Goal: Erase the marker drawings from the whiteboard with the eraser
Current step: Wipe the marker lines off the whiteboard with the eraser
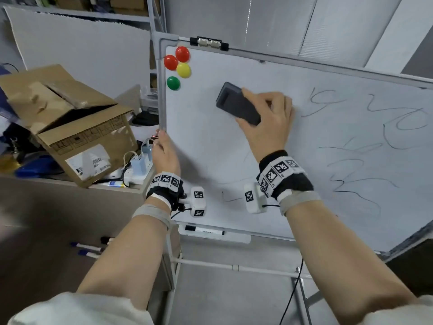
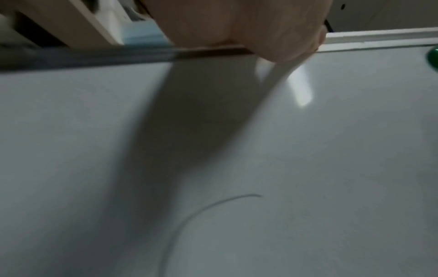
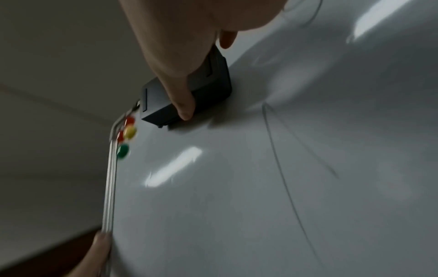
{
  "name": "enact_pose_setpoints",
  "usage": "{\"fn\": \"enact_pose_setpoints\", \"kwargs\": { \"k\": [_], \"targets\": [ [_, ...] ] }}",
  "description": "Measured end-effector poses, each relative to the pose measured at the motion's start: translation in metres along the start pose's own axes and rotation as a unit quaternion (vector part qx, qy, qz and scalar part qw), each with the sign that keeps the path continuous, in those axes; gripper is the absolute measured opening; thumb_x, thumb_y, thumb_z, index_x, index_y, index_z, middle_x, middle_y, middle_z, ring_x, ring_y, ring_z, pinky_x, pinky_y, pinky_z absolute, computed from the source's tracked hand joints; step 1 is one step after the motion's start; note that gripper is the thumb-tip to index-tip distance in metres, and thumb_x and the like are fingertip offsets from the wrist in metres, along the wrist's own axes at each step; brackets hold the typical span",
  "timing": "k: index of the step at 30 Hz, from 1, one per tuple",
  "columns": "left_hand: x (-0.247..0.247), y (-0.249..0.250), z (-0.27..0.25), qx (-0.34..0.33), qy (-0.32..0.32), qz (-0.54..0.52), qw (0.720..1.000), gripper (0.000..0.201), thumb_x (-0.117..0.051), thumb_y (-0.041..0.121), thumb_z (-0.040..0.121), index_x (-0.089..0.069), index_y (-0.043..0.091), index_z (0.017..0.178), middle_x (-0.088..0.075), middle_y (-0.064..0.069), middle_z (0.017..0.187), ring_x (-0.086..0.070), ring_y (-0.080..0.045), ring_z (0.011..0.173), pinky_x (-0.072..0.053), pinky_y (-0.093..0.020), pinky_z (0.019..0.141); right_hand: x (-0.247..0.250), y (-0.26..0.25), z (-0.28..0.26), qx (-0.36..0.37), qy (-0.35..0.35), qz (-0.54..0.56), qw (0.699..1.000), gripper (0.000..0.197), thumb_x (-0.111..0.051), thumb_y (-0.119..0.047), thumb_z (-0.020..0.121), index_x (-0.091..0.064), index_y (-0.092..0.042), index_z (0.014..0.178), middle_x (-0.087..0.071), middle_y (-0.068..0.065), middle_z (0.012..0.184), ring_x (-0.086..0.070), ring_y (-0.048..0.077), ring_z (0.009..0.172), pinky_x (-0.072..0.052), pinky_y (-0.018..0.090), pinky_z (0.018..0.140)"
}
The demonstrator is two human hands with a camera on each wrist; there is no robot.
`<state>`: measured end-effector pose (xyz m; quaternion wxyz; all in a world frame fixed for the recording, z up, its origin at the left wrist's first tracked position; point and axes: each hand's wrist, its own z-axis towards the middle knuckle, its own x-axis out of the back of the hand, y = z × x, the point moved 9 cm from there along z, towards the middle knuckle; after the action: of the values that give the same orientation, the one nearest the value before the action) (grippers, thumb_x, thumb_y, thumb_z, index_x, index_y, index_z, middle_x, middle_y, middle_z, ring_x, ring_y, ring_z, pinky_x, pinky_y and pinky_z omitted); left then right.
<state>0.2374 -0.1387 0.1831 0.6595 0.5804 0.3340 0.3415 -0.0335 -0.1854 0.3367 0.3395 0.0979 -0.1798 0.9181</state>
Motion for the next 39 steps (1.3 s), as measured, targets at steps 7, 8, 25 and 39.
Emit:
{"fn": "enact_pose_setpoints", "kwargs": {
  "k": [7, 8, 25, 39],
  "targets": [
    [0.0, -0.033, 0.008, 0.022, -0.053, 0.022, 0.998, 0.05, -0.024, 0.037, 0.109, -0.049, 0.003, 0.137, -0.053, -0.002, 0.119, -0.045, -0.01, 0.11, -0.031, -0.018, 0.095, -0.084, -0.01, -0.12, 0.043, -0.182, -0.021, 0.982, 0.058, -0.089, -0.023, 0.067, -0.07, -0.028, 0.122, -0.059, 0.002, 0.103, -0.042, 0.023, 0.098, -0.038, 0.04, 0.088],
    [-0.001, -0.038, 0.01, 0.023, -0.058, 0.018, 0.998, 0.05, -0.025, 0.037, 0.109, -0.047, 0.004, 0.139, -0.054, -0.004, 0.126, -0.046, -0.01, 0.115, -0.031, -0.019, 0.1, -0.091, -0.008, -0.135, 0.041, -0.198, -0.022, 0.979, 0.06, -0.091, -0.022, 0.065, -0.07, -0.027, 0.121, -0.059, 0.002, 0.102, -0.042, 0.022, 0.097, -0.037, 0.039, 0.088],
    [0.005, -0.065, 0.004, 0.029, -0.019, -0.003, 0.999, 0.051, -0.021, 0.036, 0.11, -0.05, 0.004, 0.138, -0.055, -0.013, 0.138, -0.047, -0.015, 0.124, -0.027, -0.016, 0.103, -0.031, 0.008, -0.062, -0.045, -0.043, -0.038, 0.997, 0.054, -0.08, -0.032, 0.071, -0.068, -0.033, 0.123, -0.06, 0.002, 0.109, -0.046, 0.025, 0.099, -0.04, 0.041, 0.086],
    [-0.006, -0.076, 0.022, 0.008, -0.014, -0.086, 0.996, 0.047, -0.026, 0.028, 0.11, -0.038, 0.003, 0.148, -0.042, -0.007, 0.151, -0.034, 0.0, 0.131, -0.022, -0.014, 0.109, -0.099, 0.058, -0.26, -0.043, -0.35, -0.101, 0.931, 0.062, -0.094, -0.017, 0.057, -0.069, -0.033, 0.112, -0.058, 0.0, 0.106, -0.045, 0.025, 0.101, -0.028, 0.038, 0.089]
  ]
}}
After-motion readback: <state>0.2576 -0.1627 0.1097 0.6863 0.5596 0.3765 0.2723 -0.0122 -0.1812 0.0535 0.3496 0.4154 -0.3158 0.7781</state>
